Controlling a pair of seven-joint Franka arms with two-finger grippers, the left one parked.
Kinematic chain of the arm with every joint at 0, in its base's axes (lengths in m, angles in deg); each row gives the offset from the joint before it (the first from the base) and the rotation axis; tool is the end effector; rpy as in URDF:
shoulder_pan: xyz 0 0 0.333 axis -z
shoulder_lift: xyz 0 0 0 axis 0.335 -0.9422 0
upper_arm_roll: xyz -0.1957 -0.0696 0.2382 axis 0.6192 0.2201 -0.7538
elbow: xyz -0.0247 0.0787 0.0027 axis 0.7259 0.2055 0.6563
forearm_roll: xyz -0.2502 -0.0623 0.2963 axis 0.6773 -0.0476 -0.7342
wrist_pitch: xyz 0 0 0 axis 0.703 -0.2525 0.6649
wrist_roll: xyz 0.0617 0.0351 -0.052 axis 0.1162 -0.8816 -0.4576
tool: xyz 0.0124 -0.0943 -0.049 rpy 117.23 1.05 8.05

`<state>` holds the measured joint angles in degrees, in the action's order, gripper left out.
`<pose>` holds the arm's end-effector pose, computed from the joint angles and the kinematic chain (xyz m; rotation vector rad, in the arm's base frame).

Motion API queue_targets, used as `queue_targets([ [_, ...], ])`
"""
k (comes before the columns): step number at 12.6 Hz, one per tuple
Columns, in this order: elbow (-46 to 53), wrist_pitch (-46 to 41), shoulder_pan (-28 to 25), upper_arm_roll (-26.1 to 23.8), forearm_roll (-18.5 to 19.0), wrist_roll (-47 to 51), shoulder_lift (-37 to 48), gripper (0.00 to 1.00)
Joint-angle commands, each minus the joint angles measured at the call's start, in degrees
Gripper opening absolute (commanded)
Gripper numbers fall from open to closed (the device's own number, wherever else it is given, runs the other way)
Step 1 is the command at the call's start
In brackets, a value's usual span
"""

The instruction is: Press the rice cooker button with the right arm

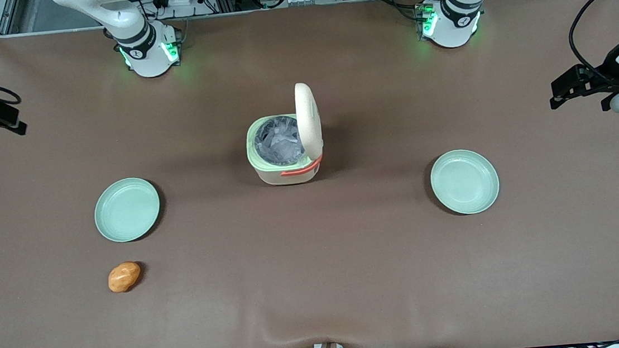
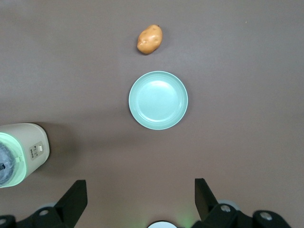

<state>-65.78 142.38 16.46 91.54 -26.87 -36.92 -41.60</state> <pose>0.5374 -0.0109 0.6721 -3.1338 0.1289 0.0695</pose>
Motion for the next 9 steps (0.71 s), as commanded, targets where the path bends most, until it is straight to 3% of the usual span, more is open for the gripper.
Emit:
queue_targets([
  [1,-9.89,7.51,0.83,-1.13,0.44,-3.3,6.83,1.0],
  [9,-9.31,6.76,0.83,-1.13,0.18,-5.17,6.85,1.0],
])
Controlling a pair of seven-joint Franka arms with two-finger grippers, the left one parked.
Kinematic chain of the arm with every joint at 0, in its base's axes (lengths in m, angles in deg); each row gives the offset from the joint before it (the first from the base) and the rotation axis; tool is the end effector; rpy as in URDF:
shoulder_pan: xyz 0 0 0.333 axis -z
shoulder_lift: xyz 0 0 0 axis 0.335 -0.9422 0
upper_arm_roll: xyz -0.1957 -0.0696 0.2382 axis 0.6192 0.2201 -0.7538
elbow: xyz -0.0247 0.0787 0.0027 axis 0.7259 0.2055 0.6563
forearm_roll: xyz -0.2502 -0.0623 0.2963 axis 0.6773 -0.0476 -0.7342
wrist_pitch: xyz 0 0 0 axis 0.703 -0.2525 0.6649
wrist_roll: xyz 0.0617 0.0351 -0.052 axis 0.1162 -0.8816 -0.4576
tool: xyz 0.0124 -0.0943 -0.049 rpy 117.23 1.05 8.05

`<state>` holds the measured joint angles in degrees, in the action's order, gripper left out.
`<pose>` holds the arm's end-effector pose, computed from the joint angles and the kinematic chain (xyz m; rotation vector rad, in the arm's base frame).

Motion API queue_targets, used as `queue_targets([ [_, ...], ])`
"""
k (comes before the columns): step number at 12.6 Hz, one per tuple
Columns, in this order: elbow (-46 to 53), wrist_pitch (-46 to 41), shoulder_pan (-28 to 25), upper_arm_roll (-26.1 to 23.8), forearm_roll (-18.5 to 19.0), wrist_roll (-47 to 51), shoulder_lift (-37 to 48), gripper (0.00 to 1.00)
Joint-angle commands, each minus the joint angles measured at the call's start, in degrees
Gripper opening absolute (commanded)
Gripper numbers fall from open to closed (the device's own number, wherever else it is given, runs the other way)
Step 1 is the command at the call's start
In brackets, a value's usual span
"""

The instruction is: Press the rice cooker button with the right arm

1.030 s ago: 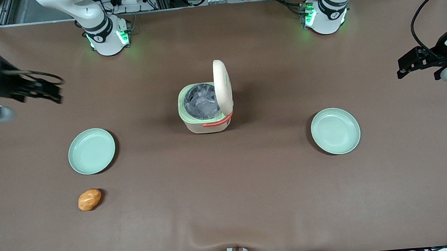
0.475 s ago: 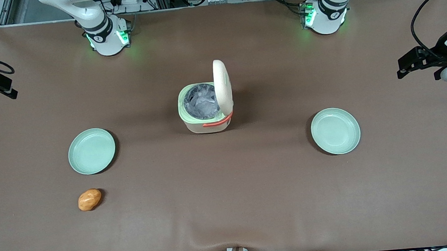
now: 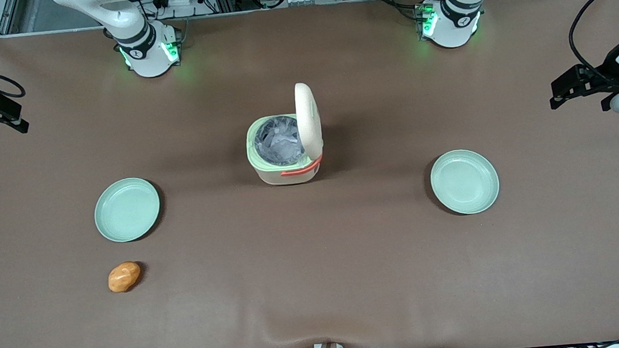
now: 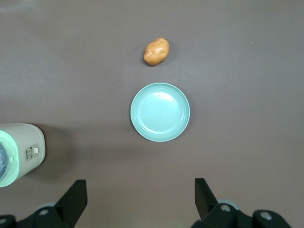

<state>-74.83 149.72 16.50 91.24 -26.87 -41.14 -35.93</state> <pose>0.5207 -0.0104 0.6628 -3.1293 0.0069 -0.0389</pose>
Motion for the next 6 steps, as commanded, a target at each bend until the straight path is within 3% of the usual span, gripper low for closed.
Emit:
queue_targets([
  [1,-0.08,-0.58,0.78,-0.91,0.18,-0.95,1.18,1.0],
  [6,0.18,-1.29,0.69,-1.0,0.18,-0.77,1.18,1.0],
])
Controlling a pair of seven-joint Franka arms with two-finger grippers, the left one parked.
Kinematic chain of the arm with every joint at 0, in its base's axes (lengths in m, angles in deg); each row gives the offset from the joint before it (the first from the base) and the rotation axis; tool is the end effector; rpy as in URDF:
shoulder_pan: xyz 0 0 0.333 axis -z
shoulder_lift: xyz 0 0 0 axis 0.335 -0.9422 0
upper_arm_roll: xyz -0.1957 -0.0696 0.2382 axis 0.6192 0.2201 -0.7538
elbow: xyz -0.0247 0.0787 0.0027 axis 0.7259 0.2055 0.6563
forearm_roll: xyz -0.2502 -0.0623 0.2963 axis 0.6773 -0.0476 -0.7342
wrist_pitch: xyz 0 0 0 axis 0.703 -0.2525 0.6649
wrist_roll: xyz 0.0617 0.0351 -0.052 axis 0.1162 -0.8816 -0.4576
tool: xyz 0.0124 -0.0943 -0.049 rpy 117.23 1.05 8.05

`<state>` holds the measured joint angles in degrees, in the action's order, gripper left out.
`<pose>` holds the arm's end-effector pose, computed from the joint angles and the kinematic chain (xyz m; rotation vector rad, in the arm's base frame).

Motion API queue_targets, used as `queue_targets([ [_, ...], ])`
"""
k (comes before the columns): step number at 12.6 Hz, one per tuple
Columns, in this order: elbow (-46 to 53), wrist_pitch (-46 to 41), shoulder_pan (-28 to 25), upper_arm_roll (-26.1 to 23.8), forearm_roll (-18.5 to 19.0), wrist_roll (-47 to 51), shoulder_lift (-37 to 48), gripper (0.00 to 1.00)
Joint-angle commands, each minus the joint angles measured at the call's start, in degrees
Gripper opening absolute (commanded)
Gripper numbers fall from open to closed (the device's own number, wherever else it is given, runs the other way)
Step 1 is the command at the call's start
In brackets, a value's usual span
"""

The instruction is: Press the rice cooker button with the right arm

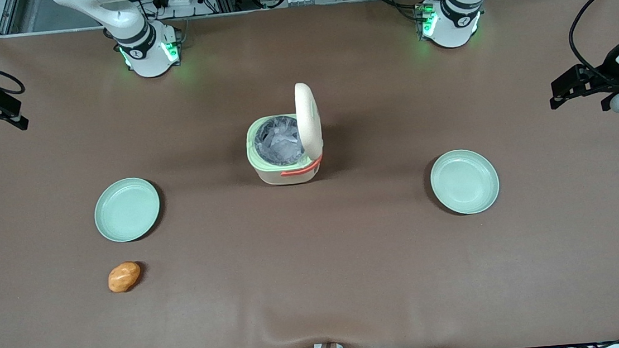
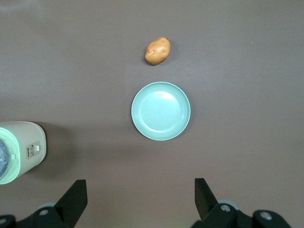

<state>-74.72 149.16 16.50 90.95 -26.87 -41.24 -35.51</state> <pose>0.5172 -0.0077 0.6667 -3.1293 -0.0039 -0.0380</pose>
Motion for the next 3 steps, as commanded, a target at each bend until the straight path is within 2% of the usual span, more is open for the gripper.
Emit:
queue_targets([
  [1,0.07,-0.72,0.69,-0.71,0.18,-0.85,0.76,1.0],
  [3,0.07,-0.99,0.69,-0.71,0.18,-0.86,0.76,1.0],
])
